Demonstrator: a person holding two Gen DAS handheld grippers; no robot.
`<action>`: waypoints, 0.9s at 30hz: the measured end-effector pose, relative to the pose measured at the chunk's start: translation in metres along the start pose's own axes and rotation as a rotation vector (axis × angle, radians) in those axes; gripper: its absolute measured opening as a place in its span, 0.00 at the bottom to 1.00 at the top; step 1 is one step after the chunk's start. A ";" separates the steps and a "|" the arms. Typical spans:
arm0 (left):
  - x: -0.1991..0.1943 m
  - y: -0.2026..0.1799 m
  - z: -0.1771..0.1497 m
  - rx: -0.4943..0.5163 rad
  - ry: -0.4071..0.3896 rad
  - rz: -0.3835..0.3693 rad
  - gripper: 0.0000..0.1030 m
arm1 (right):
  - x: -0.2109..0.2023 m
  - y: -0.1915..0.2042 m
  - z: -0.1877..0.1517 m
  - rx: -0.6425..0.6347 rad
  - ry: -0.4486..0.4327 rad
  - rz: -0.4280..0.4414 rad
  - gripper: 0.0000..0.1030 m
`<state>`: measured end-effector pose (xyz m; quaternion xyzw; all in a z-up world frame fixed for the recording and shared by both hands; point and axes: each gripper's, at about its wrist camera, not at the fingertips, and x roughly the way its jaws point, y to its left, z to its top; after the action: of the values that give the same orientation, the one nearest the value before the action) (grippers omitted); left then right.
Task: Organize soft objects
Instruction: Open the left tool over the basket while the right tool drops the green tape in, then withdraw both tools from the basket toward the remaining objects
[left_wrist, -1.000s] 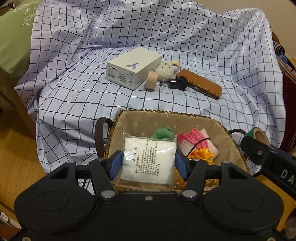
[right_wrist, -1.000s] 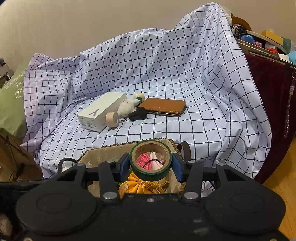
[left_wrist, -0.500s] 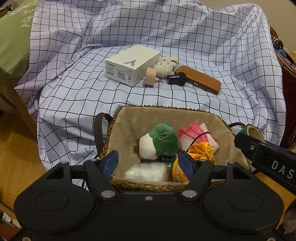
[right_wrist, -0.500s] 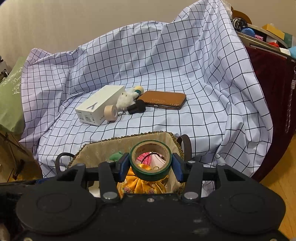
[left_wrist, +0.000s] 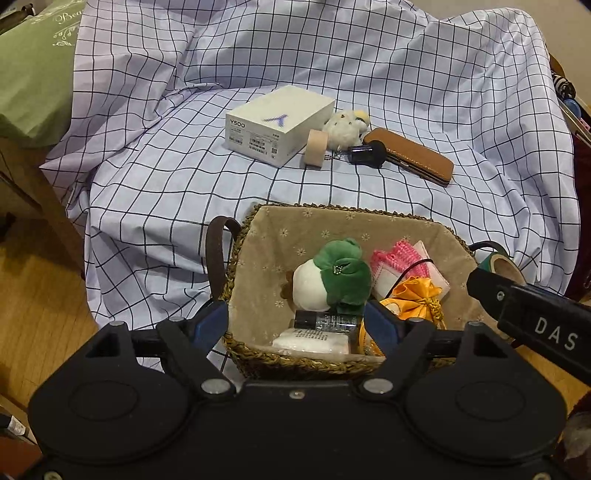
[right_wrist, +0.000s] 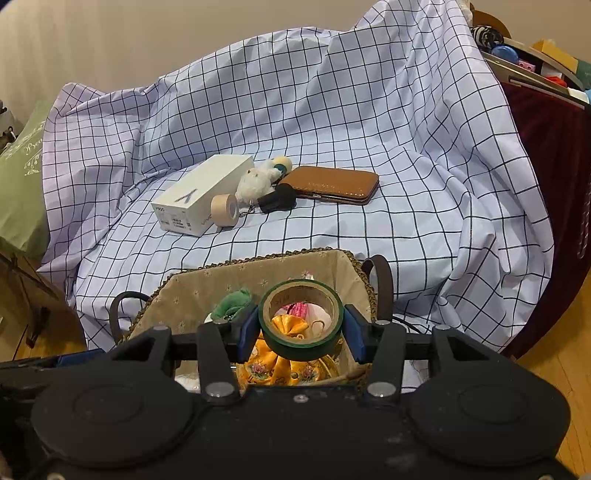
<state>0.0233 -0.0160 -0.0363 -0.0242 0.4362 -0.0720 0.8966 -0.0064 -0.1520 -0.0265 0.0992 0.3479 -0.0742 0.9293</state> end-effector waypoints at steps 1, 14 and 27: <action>0.000 0.000 0.000 0.001 0.001 0.000 0.74 | 0.000 0.000 0.000 0.000 0.001 0.002 0.47; 0.001 -0.001 -0.001 0.009 0.006 0.001 0.75 | 0.002 -0.002 0.001 0.002 0.010 0.009 0.49; 0.001 -0.001 -0.001 0.009 0.006 0.002 0.76 | 0.002 -0.004 0.000 0.004 0.014 0.002 0.50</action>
<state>0.0227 -0.0173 -0.0375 -0.0197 0.4387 -0.0733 0.8954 -0.0056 -0.1560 -0.0281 0.1020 0.3544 -0.0732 0.9266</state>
